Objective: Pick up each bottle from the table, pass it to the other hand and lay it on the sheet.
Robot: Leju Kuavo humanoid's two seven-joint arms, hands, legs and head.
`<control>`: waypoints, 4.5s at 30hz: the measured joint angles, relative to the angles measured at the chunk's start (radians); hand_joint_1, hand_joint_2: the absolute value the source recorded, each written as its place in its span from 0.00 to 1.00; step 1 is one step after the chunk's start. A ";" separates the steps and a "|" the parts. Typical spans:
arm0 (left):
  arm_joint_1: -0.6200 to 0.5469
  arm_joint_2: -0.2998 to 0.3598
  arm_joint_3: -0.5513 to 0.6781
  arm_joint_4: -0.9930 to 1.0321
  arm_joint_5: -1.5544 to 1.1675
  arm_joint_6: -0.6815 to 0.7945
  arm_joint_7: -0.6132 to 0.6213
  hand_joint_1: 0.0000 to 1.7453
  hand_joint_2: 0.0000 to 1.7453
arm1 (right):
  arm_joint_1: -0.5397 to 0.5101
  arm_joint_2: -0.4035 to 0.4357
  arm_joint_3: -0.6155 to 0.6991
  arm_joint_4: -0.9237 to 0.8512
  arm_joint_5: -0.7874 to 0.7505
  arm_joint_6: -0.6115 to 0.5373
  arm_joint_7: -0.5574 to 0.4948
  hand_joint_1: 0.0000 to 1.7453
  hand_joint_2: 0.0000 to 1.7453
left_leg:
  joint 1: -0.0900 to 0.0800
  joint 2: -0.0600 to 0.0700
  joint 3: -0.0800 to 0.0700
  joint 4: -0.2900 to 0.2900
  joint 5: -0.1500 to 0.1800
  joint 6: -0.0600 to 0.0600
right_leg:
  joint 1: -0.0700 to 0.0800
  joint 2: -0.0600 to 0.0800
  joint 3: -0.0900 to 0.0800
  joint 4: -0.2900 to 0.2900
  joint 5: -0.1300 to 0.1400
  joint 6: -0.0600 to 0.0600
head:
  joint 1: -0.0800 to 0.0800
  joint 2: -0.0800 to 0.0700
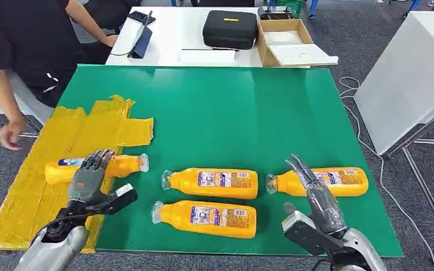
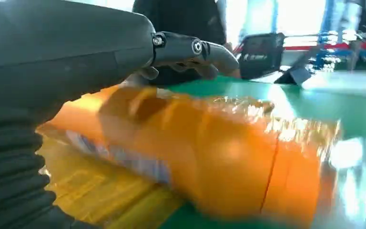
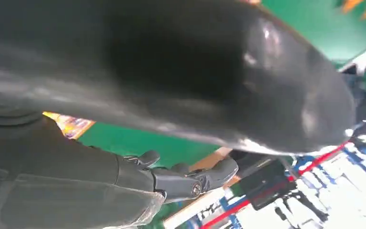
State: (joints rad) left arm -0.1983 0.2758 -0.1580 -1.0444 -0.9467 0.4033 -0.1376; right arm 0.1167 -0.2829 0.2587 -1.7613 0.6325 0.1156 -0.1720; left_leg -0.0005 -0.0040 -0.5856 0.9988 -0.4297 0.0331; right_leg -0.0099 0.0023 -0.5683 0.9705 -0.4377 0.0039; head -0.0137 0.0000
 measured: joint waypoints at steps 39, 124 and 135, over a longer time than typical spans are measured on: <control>0.110 0.012 0.216 -0.401 1.116 -0.143 -0.324 0.00 0.00 | 0.050 -0.447 -0.216 0.156 0.396 0.109 0.113 0.00 1.00 | -0.002 0.010 0.000 0.000 -0.001 0.001 | 0.000 0.010 -0.003 0.000 0.005 0.000 | 0.000 0.000; 0.159 -0.034 0.216 -0.507 1.154 -0.154 -0.353 0.00 0.00 | -0.437 -0.090 -0.007 0.831 0.646 0.089 0.188 1.00 1.00 | -0.002 0.004 -0.001 0.000 0.010 0.001 | 0.000 0.004 -0.004 -0.001 0.014 0.001 | 0.000 0.000; 0.138 -0.034 0.214 -0.504 1.158 -0.158 -0.349 0.00 0.00 | -0.452 -0.076 -0.023 0.856 0.661 0.108 0.167 1.00 1.00 | -0.002 0.005 -0.001 0.000 0.010 0.001 | 0.000 0.004 -0.003 -0.001 0.014 0.001 | 0.000 0.000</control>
State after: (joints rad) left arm -0.0600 0.2415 0.0565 -1.5480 0.2117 0.2457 -0.4864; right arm -0.3352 -0.3590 0.2361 -0.9056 1.2936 0.2239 -0.0046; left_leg -0.0026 0.0007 -0.5864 0.9988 -0.4196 0.0340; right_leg -0.0095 0.0061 -0.5714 0.9698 -0.4238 0.0045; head -0.0137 0.0000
